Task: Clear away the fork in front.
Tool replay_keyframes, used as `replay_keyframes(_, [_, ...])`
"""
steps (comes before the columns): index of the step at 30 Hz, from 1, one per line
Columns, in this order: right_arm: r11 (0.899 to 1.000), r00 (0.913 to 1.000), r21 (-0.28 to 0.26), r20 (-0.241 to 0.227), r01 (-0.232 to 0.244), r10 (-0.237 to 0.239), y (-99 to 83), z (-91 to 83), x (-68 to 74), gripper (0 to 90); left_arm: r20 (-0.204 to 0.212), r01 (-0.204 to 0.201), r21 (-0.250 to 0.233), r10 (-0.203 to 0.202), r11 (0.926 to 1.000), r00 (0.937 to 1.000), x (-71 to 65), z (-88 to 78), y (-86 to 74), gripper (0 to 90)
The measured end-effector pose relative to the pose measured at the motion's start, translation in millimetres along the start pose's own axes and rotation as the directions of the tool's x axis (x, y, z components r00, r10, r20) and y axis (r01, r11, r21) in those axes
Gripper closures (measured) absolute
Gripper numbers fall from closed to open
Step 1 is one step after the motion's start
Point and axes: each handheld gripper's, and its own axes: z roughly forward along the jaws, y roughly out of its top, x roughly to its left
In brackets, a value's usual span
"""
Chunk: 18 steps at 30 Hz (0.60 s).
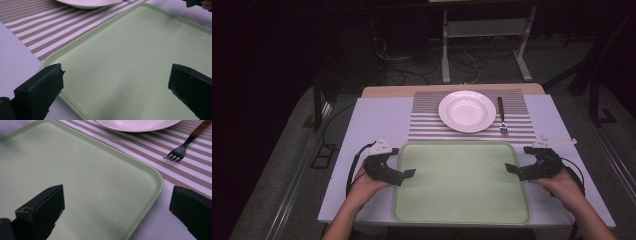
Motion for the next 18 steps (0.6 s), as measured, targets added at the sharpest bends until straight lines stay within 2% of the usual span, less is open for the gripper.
replay_keyframes(18, [0.999,0.999,0.009,0.027,-0.034,0.034,21.5,5.1,-21.6,0.1,-0.007,0.008,-0.008,-0.008,0.9999,0.9999,0.9,-1.0,0.2,0.0])
